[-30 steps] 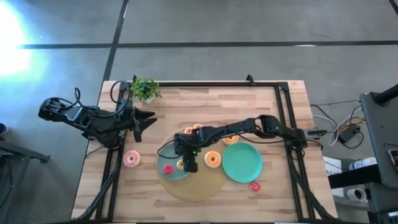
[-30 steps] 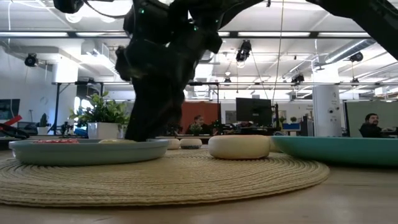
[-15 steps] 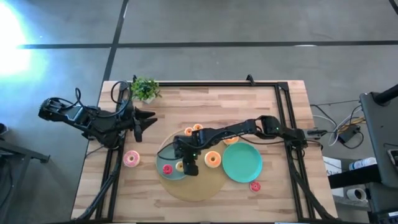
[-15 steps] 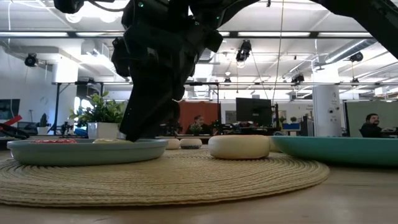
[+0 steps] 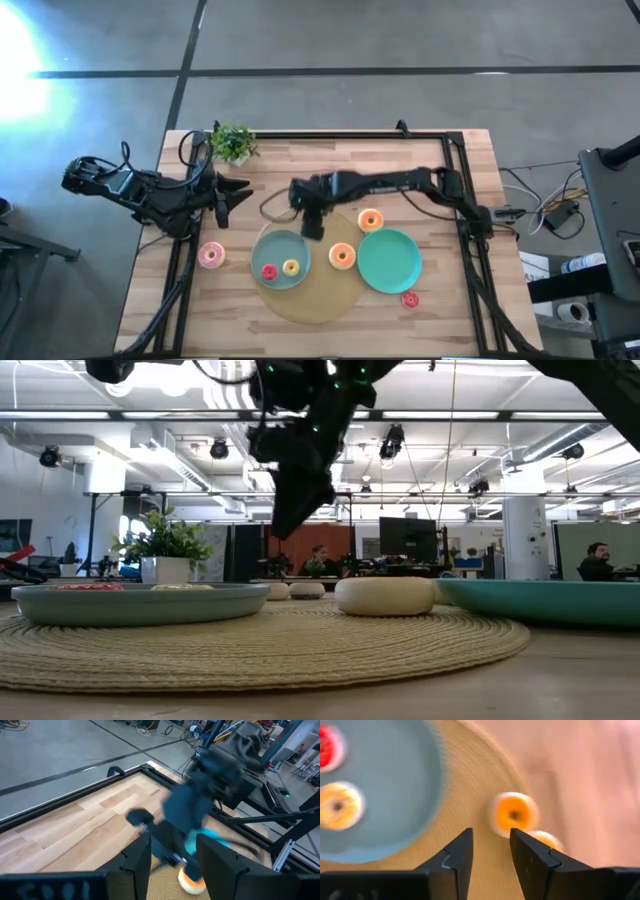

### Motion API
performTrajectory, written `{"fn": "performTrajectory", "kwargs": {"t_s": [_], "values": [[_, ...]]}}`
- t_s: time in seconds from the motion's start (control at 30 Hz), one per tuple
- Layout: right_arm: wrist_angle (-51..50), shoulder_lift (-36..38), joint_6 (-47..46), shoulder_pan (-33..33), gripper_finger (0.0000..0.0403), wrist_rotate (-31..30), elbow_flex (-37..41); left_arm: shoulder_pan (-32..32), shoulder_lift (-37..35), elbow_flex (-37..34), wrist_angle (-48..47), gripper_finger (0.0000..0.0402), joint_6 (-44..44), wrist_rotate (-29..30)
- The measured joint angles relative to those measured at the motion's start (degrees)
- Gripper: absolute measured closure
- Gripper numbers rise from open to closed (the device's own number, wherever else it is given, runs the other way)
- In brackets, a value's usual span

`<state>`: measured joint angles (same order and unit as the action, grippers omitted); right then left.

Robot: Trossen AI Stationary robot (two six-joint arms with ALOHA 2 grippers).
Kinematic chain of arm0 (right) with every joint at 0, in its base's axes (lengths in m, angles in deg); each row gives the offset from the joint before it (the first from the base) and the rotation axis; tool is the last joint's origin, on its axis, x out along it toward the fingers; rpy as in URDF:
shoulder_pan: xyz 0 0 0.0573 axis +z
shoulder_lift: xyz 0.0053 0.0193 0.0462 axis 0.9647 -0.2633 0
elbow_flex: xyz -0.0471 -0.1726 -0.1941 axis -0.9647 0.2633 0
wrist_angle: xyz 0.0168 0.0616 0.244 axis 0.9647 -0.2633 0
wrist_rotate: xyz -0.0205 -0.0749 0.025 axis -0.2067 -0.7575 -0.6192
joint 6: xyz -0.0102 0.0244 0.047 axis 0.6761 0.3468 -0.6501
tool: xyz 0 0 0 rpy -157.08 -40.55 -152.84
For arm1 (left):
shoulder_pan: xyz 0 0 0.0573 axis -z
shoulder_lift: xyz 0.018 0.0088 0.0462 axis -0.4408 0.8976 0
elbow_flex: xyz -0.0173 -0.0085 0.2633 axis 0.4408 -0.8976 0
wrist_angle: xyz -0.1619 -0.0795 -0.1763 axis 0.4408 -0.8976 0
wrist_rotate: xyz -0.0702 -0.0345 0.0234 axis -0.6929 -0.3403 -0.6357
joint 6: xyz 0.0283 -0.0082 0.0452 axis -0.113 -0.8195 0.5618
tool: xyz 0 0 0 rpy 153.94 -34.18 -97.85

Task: Pick & Place donuts
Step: Put the small blue donut on the blue plate

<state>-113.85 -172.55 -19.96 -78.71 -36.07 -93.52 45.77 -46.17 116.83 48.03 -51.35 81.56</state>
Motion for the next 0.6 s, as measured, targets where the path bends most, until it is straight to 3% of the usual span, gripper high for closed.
{"fn": "performTrajectory", "kwargs": {"t_s": [0.2,0.4,0.6], "values": [[-1.0,0.3,-4.2,-7.0,0.0279,6.1,3.8,0.0,0.6,0.0,-0.1,0.0271,-0.6,-0.1],[0.0,0.4,0.3,-7.9,0.0273,6.8,7.9,0.0,2.1,0.0,-2.3,0.0271,-2.1,0.4],[5.4,0.1,-4.9,-10.9,0.028,9.4,11.6,0.0,3.7,0.0,-2.4,0.0271,-3.0,0.9]]}}
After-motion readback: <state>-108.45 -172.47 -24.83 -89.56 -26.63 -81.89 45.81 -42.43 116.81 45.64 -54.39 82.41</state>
